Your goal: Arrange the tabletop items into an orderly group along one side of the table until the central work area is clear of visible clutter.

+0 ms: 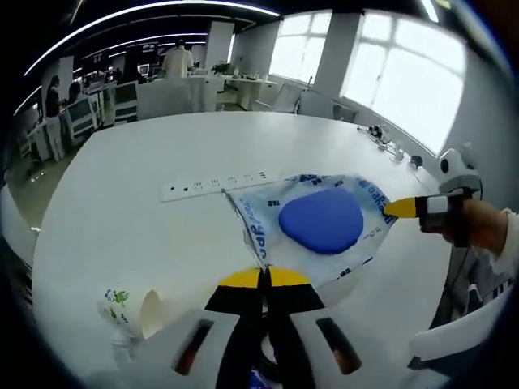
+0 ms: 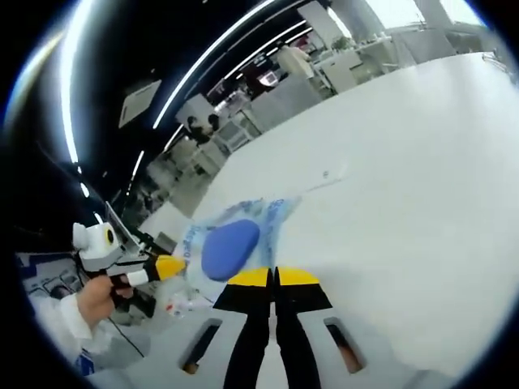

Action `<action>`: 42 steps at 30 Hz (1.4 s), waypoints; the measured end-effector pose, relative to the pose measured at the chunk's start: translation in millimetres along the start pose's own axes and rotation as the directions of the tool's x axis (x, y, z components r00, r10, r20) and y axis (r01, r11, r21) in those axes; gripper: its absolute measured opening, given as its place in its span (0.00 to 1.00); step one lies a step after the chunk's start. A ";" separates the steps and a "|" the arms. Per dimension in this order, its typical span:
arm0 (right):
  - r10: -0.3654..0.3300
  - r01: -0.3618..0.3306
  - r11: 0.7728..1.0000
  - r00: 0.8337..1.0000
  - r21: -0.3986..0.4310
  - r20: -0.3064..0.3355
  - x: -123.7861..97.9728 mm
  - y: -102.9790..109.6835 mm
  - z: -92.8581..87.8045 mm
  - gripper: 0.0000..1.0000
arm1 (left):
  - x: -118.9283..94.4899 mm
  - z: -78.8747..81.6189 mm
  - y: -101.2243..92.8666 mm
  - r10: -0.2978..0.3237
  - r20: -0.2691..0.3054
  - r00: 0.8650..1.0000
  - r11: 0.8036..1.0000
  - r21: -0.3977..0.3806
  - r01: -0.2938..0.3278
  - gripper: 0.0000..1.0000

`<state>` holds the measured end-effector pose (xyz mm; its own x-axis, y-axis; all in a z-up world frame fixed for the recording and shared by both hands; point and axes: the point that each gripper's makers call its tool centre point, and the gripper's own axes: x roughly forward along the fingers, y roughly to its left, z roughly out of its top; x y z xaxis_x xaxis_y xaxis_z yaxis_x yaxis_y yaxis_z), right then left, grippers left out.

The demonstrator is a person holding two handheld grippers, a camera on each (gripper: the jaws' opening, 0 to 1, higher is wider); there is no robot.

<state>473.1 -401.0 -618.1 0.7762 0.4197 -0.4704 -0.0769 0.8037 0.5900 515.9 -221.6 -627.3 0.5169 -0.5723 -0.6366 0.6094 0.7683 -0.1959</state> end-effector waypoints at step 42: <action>-0.091 0.081 0.995 0.974 -0.056 -0.210 78.5 -93.8 -14.5 0.00 | 109.6 -24.6 19.1 0.062 -0.195 0.979 0.997 0.053 -0.053 0.00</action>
<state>532.2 -437.3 -719.8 0.6314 0.4241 -0.6492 -0.0487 0.8572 0.5127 569.4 -262.6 -719.2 0.4262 -0.4566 -0.7810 0.6125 0.7810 -0.1224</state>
